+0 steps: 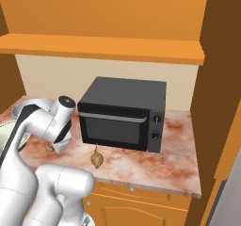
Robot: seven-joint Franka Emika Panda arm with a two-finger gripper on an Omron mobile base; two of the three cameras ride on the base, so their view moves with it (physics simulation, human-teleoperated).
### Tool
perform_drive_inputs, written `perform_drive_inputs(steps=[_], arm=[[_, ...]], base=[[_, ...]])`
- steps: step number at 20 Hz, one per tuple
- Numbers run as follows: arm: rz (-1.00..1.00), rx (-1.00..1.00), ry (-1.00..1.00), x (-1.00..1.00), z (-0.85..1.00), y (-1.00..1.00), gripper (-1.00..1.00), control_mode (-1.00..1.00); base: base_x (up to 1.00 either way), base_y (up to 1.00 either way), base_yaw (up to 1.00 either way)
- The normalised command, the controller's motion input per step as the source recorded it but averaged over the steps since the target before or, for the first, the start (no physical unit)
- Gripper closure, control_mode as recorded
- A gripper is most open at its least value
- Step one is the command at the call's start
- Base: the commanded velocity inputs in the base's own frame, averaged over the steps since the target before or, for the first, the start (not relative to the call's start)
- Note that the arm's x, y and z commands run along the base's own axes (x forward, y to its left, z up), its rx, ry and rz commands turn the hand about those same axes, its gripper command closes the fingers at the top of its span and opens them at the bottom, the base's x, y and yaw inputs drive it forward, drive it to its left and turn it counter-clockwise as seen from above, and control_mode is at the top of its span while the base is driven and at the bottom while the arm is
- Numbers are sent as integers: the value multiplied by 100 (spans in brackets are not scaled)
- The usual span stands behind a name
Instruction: Pick both bowls and place them on the counter. Then place the peach in one bowl and place the onion in the other bowl.
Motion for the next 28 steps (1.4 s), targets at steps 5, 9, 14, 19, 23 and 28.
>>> perform_drive_inputs(steps=[5,9,14,19,23,28], arm=[[0,0,0,24,-24,33,-100,-100],[0,-3,0,22,-29,23,-100,-100],[0,-9,0,20,-36,3,-100,-100],[0,-8,0,7,-35,0,-100,-100],[0,-7,-3,21,-21,0,-100,-100],[0,-6,-4,31,-18,0,-100,-100]], base=[[0,0,0],[0,0,0],[0,0,0],[0,0,0],[0,0,0],[0,0,0]])
